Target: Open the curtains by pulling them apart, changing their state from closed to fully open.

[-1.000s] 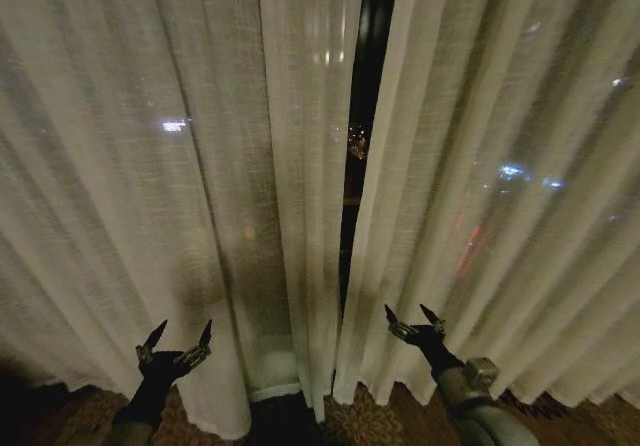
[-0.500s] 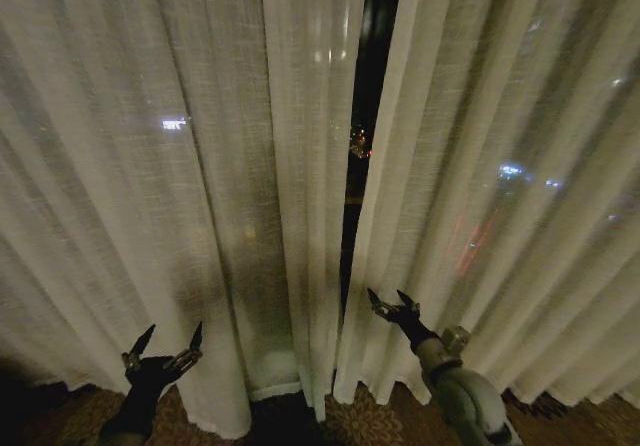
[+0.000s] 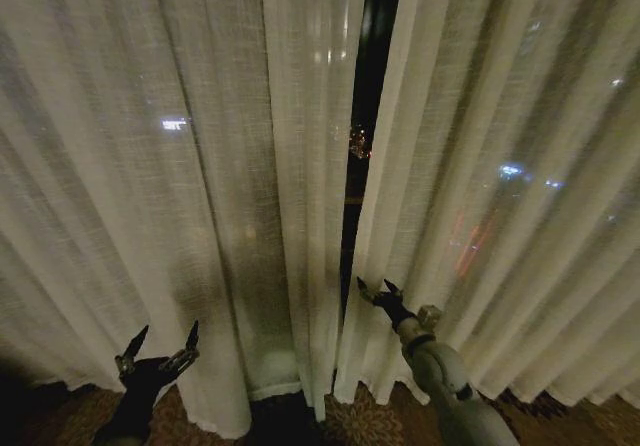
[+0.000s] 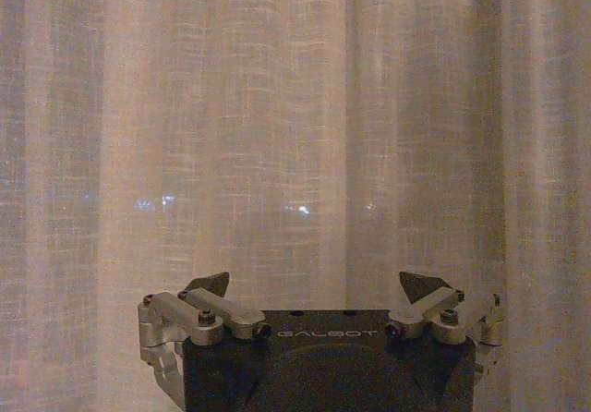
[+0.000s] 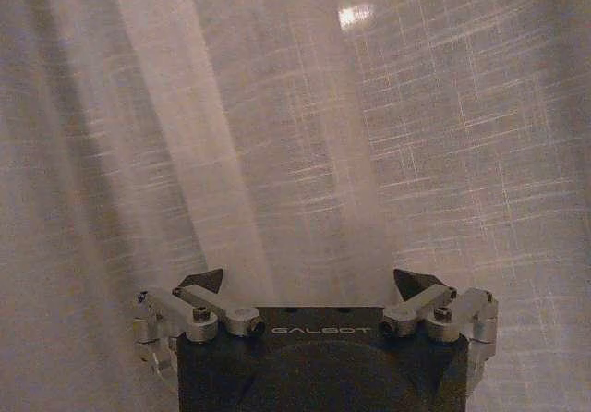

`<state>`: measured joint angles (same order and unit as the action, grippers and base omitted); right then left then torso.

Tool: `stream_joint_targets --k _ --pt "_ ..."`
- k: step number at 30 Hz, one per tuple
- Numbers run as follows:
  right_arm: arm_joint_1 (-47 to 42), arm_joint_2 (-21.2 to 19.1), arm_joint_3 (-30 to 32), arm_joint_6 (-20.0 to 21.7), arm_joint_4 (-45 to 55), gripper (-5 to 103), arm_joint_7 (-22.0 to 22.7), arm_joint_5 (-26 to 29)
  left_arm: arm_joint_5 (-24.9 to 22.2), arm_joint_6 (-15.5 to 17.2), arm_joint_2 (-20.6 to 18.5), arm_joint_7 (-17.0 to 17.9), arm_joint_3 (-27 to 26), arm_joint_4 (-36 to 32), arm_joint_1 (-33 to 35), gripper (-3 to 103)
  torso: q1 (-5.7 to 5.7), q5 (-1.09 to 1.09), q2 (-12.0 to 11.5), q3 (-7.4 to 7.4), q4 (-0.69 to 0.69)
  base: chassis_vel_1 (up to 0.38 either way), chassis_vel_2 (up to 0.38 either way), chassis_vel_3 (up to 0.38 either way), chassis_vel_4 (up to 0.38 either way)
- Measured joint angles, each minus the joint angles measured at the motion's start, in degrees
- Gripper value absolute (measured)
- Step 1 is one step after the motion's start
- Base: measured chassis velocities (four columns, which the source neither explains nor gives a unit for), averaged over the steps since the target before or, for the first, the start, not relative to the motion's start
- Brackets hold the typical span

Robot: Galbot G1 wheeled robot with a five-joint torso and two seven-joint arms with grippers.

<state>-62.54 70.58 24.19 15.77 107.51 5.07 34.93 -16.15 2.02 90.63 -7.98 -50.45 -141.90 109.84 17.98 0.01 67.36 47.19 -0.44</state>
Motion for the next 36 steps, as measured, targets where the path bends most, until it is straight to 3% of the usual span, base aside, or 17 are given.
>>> stream_joint_targets --k 5,8,10,13,15,19,25,28,30,32,36 --pt "3.65 0.25 -0.47 -0.27 -3.29 103 1.18 -0.12 0.65 0.17 0.45 0.01 0.16 -0.09 -0.18 100 0.0 0.01 0.0 0.0 0.0 0.0 0.0 0.0 0.0" --pt "5.57 0.07 -0.56 -0.45 -5.04 91 1.5 -0.24 0.93 0.28 0.54 0.01 0.22 -0.11 -0.39 100 0.0 0.0 0.0 0.0 0.0 0.0 0.0 0.0 0.0" --pt "5.96 -0.03 -0.62 -0.47 -5.38 91 1.51 -0.28 1.0 0.33 0.55 0.01 0.23 -0.1 -0.5 100 0.0 0.0 0.0 0.0 0.0 0.0 0.0 0.0 0.0" --pt "6.47 -0.15 -0.86 -0.49 -5.73 75 1.51 -0.33 1.17 0.54 0.57 0.01 0.26 0.04 -0.83 100 0.0 0.01 0.0 0.0 0.0 0.0 0.0 0.0 0.0" --pt "6.5 -0.16 -0.91 -0.5 -5.76 75 1.5 -0.34 1.2 0.59 0.57 0.02 0.26 0.05 -0.89 100 0.0 0.01 0.0 0.0 0.0 0.0 0.0 0.0 0.0" --pt "6.67 -0.21 -1.7 -0.51 -5.84 53 1.44 -0.39 1.36 1.59 0.56 0.07 0.27 0.02 -1.49 100 0.0 0.0 0.0 0.0 0.0 0.0 0.0 0.0 0.0" --pt "6.67 -0.17 -2.17 -0.51 -5.61 37 1.47 -0.42 1.49 1.96 0.55 0.08 0.49 0.02 -1.75 100 0.0 0.01 0.0 -0.01 0.0 0.0 0.0 0.0 0.0" --pt "6.59 -0.44 -2.28 -0.93 -5.58 20 1.48 -0.42 1.51 1.99 0.54 0.08 0.54 0.18 -1.83 100 0.0 0.0 0.0 -0.01 0.0 0.0 0.0 0.0 0.0" --pt "6.59 -0.52 -2.3 -1.13 -5.58 20 1.48 -0.42 1.52 2.0 0.54 0.08 0.54 0.2 -1.85 100 0.0 0.0 0.0 -0.01 0.0 0.0 0.0 0.0 0.0" --pt "6.6 -0.65 -2.41 -1.4 -5.58 4 1.48 -0.42 1.52 2.0 0.53 0.09 0.55 0.21 -1.86 100 0.0 0.0 0.0 -0.01 0.0 0.0 0.0 0.0 0.0" --pt "6.62 -0.66 -2.59 -1.55 -5.58 1 1.48 -0.4 1.52 2.0 0.51 0.09 0.51 0.21 -1.86 100 0.0 0.0 0.0 -0.01 0.0 0.0 0.0 0.0 0.0"
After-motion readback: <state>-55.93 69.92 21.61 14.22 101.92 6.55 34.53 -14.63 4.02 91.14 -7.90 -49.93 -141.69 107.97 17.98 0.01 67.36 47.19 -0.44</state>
